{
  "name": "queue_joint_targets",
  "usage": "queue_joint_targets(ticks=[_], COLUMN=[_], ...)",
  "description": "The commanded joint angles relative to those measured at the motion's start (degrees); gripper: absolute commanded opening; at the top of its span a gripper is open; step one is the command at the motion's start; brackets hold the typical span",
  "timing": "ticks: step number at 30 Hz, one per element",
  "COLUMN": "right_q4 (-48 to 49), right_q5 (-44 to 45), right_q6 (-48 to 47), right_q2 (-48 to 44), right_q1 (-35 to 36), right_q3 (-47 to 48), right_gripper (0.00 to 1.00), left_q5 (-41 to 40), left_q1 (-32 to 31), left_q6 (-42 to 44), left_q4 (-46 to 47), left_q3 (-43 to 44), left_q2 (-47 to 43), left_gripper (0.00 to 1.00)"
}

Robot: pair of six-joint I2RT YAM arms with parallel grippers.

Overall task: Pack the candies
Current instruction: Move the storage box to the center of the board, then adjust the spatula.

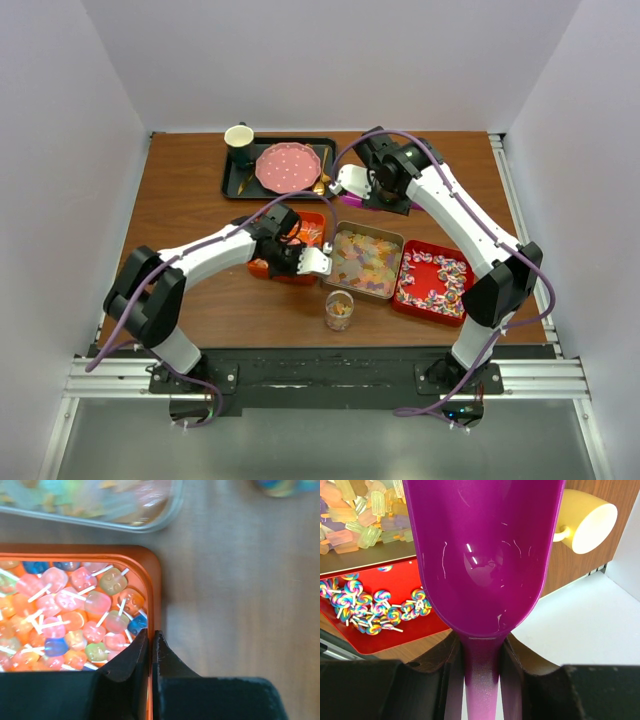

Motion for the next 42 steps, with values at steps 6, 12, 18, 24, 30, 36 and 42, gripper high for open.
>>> queue_joint_targets(ticks=[6,12,18,24,30,36,42], right_q4=[-2.14,-2.14,7.78,20.19,19.39,20.98,20.28], right_q5=[-0.17,-5.17,-9.31,-11.77,-15.91,-14.15,-13.54], right_q6=[-0.40,-2.33,-5.66,-9.19,-7.07,-7.52,-6.37], right_q2=[-1.19,0.48,-1.80,-2.87,2.32,3.90,6.63], right_q1=[-0.38,-0.38,0.06,1.81,5.14,9.11,11.13], right_q3=[-0.45,1.39,-1.93,-8.02,-1.85,-2.03,2.44], right_gripper=[0.00,0.00,0.00,0.00,0.00,0.00,0.00], left_q5=[6.88,11.62,33.37,51.36,48.64,48.64,48.28], left_q1=[0.24,6.53,28.58,33.55,34.77,34.78,34.69], left_q6=[-7.02,-19.28,-55.46,-90.56,-92.27,-95.10,-94.31], left_q4=[2.44,0.40,16.56,49.15,51.83,54.82,54.29], left_q3=[4.36,5.77,2.27,-4.77,-4.86,-3.02,-0.91], left_q2=[-8.81,-17.60,-17.26,-9.43,-6.54,-1.80,2.51], left_gripper=[0.39,0.58,0.66,1.00,1.00,0.83,0.63])
